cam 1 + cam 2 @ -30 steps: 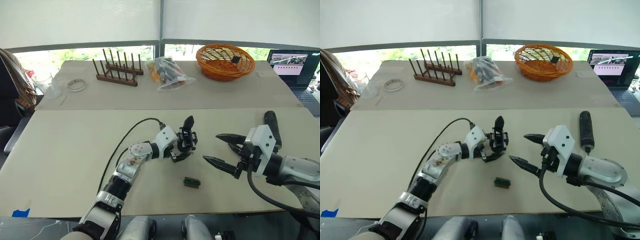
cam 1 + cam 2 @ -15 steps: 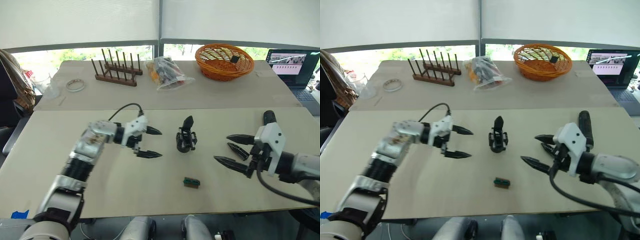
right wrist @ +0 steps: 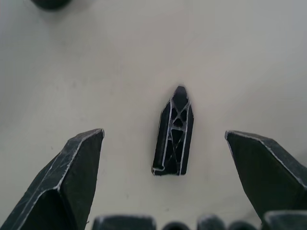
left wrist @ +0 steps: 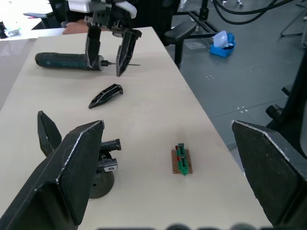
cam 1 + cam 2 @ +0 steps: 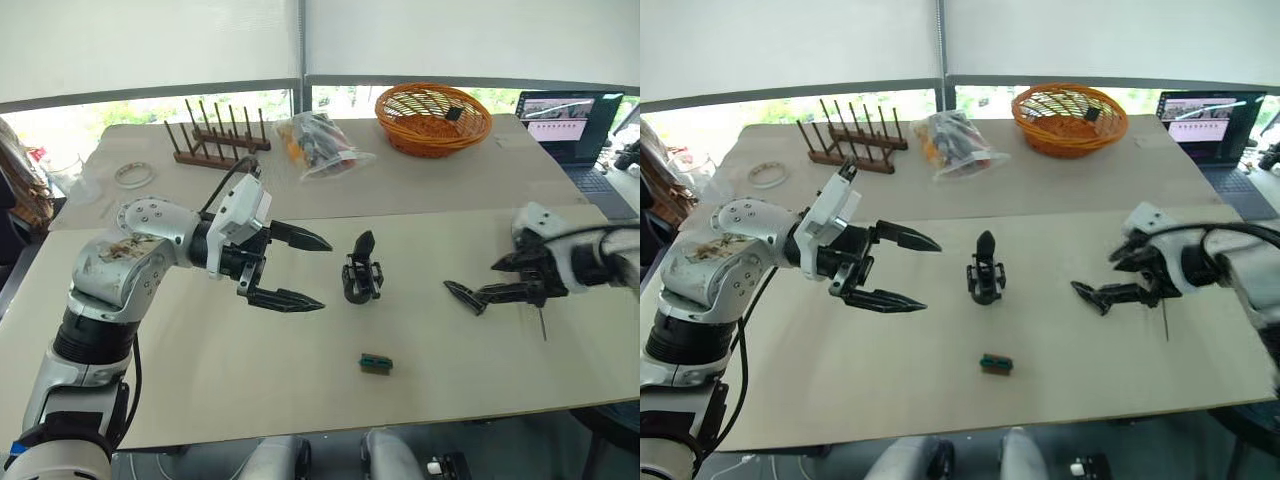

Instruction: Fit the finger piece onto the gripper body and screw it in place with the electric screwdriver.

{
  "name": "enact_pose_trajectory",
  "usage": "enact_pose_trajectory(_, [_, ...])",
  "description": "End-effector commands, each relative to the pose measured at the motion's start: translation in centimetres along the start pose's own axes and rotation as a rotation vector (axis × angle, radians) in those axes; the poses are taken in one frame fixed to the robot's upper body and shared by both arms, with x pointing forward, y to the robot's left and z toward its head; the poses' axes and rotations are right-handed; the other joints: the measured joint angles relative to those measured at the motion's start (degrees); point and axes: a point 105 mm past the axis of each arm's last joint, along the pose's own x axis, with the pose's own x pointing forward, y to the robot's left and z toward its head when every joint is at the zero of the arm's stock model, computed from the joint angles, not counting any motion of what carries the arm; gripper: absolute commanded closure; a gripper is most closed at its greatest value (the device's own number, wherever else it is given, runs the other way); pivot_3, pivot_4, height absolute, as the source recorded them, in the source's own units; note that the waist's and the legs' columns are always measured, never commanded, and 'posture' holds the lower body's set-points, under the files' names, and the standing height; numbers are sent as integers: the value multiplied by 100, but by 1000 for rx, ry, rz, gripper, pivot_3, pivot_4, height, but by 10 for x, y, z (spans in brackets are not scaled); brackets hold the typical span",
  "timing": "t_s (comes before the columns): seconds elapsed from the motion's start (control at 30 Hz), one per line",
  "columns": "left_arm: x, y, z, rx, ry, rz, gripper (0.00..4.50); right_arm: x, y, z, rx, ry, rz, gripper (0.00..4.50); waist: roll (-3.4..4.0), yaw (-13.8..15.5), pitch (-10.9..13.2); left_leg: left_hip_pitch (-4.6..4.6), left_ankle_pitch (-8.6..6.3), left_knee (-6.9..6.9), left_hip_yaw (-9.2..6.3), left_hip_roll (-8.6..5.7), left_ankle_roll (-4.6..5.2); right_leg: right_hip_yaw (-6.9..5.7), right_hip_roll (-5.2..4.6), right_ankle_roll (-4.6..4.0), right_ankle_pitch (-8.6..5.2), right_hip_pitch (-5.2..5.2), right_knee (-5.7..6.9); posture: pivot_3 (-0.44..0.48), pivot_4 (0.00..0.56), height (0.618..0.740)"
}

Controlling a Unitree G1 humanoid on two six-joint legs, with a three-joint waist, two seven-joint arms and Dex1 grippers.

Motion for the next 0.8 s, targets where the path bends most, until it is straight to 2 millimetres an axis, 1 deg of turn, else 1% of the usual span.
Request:
enact_pose_trajectory(0.03, [-2,-6,11,53,-9,5,16,6,-9,-6,20,107,17,0,0,13,0,0,0,0,-2,0,0,-1,1,0,0,-2,0,0,150,740])
enact_pose_trajectory(0.13, [-2,-8,9,60,4,14,16,16,-16,-5,35,153,17,0,1,18,0,-3,0,2,-2,-1,0,-2,0,0,0,-5,0,0,150,740])
enact_pose_trajectory(0.2, [-3,-10,9,60,5,15,16,21,-17,-2,62,162,34,0,1,14,0,-2,0,1,-1,-1,-1,-2,1,0,0,-7,0,0,150,740])
enact_pose_trajectory(0.27, [-3,-10,10,60,4,21,0,25,-16,-4,63,184,53,527,1,24,1,-3,0,2,-2,-1,-1,-4,3,0,0,-8,1,0,150,740])
enact_pose_trajectory(0.3, [-3,-9,10,61,5,24,0,27,-16,-8,36,213,55,786,1,29,1,-3,0,2,-3,-1,-2,-4,5,0,0,-8,1,0,150,740])
enact_pose_trajectory(0.33, [-3,-8,10,63,6,27,0,28,-18,-14,-1,247,50,1111,1,38,0,-2,0,2,-4,-1,-2,-5,6,0,0,-8,1,0,150,740])
enact_pose_trajectory(0.4, [-3,-7,9,67,9,32,0,29,-21,-23,-46,294,35,1908,2,42,1,0,0,3,-5,-4,-2,-8,18,0,0,-7,1,0,150,740])
enact_pose_trajectory(0.43, [-3,-6,9,69,10,33,0,30,-23,-24,-48,296,32,2165,2,50,1,2,0,3,-6,-4,-2,-9,18,0,0,-6,1,0,150,740])
enact_pose_trajectory(0.5, [-3,-4,9,72,11,35,0,31,-25,-21,-57,279,21,2858,1,70,0,7,0,3,-6,-5,-2,-11,19,0,0,-3,1,0,150,740])
enact_pose_trajectory(0.53, [-2,-4,9,71,11,36,0,30,-26,-18,-66,263,17,3220,2,73,0,9,0,4,-7,-5,-2,-11,20,0,0,-2,1,0,150,740])
enact_pose_trajectory(0.57, [-2,-3,9,69,11,39,0,28,-25,-16,-80,248,15,3389,1,75,1,11,0,4,-8,-5,-2,-12,19,0,0,0,1,0,150,740])
enact_pose_trajectory(0.63, [-4,2,8,39,3,65,0,18,-24,-5,-140,189,3,3386,2,80,1,10,0,6,-8,-5,-2,-11,19,0,0,1,1,0,150,740])
enact_pose_trajectory(0.73, [-7,13,10,-36,-51,141,0,-2,-17,19,-211,36,-34,3386,14,100,8,5,0,6,-8,-5,-3,-10,19,0,0,-5,5,0,150,740])
enact_pose_trajectory(0.77, [-8,19,11,-68,-85,194,0,-10,-15,30,-220,-36,-65,3386,19,100,11,3,0,6,-7,-5,-3,-10,20,0,0,-9,7,0,150,740])
enact_pose_trajectory(0.8, [-6,29,13,-107,-130,268,0,-20,-13,47,-235,-141,-115,3386,20,102,12,0,1,6,-7,-5,-4,-10,20,0,0,-12,11,0,150,740])
